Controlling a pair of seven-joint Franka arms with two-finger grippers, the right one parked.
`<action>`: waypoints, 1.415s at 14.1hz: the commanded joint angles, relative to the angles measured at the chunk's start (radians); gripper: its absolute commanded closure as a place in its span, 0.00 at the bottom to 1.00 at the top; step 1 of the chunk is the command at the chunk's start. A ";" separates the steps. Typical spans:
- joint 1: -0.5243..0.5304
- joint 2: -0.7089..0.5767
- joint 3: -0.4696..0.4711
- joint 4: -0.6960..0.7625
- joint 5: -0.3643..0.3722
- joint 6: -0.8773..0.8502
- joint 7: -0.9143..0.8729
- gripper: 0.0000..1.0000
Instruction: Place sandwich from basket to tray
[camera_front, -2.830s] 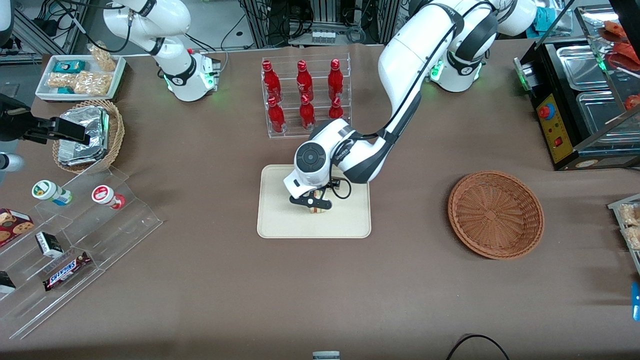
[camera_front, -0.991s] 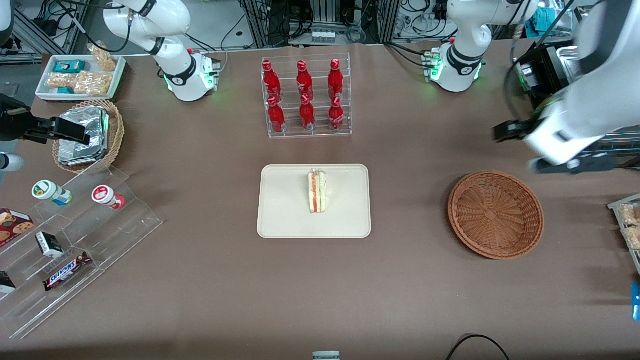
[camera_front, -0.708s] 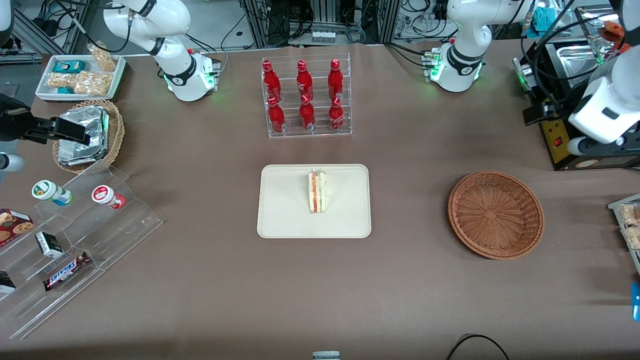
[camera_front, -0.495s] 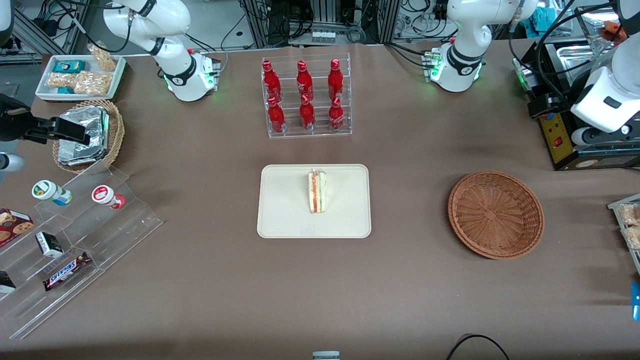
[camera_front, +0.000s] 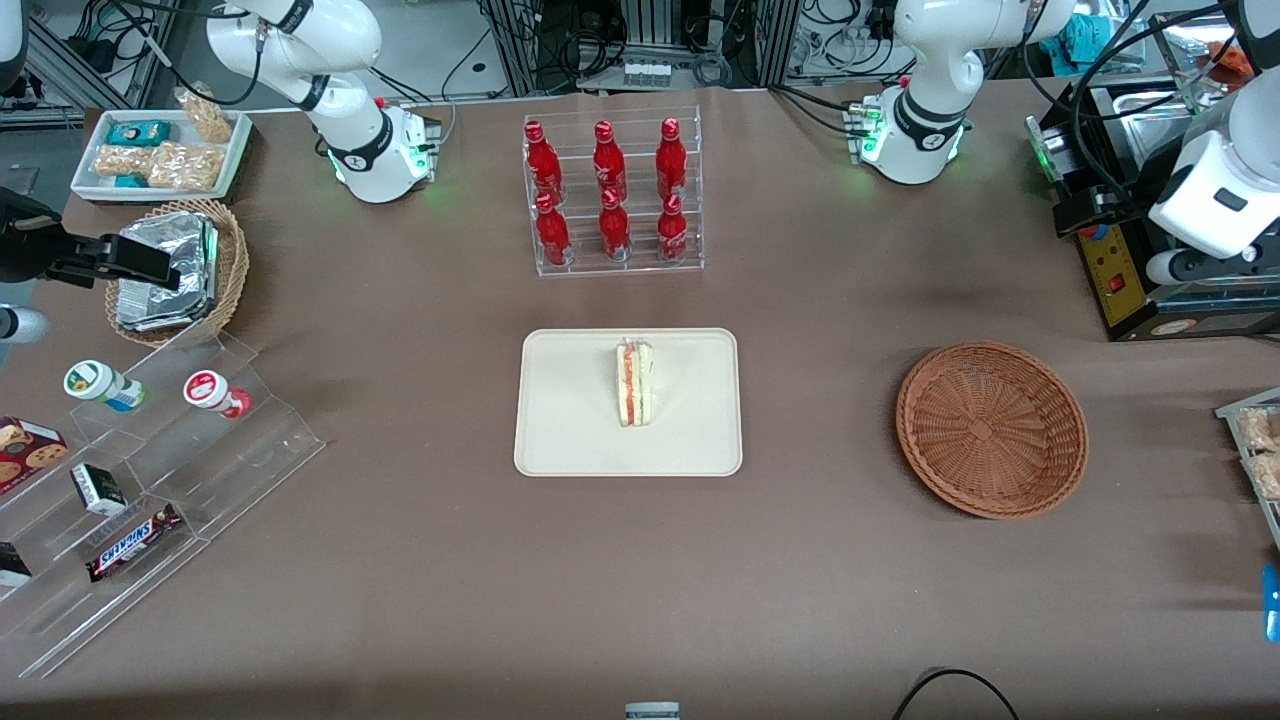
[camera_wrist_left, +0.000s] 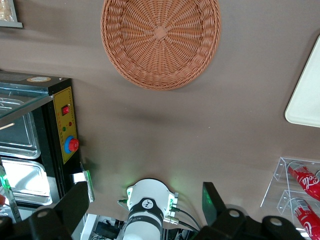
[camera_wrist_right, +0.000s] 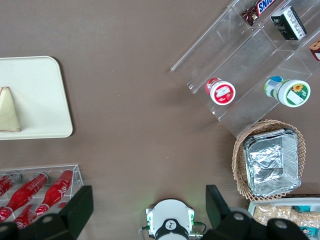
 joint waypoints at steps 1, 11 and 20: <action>0.029 -0.029 -0.003 -0.020 -0.015 0.016 -0.001 0.00; 0.035 -0.023 -0.005 -0.012 -0.029 0.028 -0.003 0.00; 0.049 -0.032 -0.003 -0.030 -0.040 0.040 -0.001 0.00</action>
